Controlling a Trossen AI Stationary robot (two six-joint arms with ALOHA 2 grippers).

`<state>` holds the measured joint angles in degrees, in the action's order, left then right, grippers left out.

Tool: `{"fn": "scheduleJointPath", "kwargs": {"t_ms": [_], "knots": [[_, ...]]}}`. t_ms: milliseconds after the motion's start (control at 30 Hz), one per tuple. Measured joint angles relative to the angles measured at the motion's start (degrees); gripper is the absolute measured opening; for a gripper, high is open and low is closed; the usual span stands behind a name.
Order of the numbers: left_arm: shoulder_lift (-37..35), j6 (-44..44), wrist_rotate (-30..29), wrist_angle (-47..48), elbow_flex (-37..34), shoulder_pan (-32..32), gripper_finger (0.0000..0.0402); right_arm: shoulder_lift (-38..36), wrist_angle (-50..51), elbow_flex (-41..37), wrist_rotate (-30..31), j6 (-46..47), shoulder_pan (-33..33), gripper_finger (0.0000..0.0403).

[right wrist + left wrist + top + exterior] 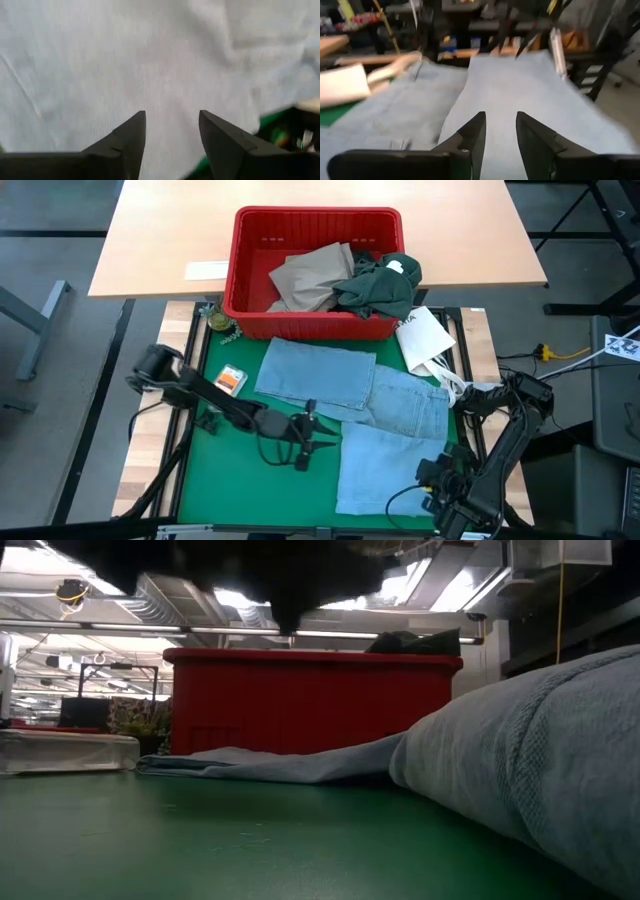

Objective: Fold Laundry from Bin
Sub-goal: Fold the blue pants

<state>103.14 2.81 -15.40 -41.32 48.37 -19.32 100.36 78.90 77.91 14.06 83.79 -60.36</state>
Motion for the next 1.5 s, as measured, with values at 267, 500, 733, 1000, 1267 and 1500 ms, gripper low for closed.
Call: {"fn": "scheduleJointPath", "kwargs": {"t_ms": [267, 500, 733, 1000, 1267, 1500], "knots": [[8.9, 3.4, 0.7, 0.0, 2.9, 4.5, 0.0072, 0.0, -2.5, -4.9, 5.6, 0.2, 0.0, 0.0157], [19.2, 4.3, 3.0, 0.2, 10.0, 6.7, 0.0056, 0.0, -17.0, -13.8, 4.3, 0.2, 0.0, 0.0142], [20.5, 5.9, 3.5, 9.5, 11.6, 7.5, 0.0053, -0.2, -31.8, -21.7, 0.4, 0.0, 0.1, 0.0140], [16.5, 5.7, 2.9, 19.1, 11.3, 7.7, 0.0053, -0.1, -36.7, -22.2, 5.3, 0.0, 0.8, 0.0140], [9.4, 5.6, 2.7, 24.8, 10.7, 7.1, 0.0052, -0.7, -28.4, -15.7, 5.6, -2.9, 1.2, 0.0140], [4.8, 5.5, 3.1, 19.7, 10.8, 4.4, 0.0052, -0.8, -8.6, -4.9, 7.7, -4.3, 1.1, 0.0140]]}}
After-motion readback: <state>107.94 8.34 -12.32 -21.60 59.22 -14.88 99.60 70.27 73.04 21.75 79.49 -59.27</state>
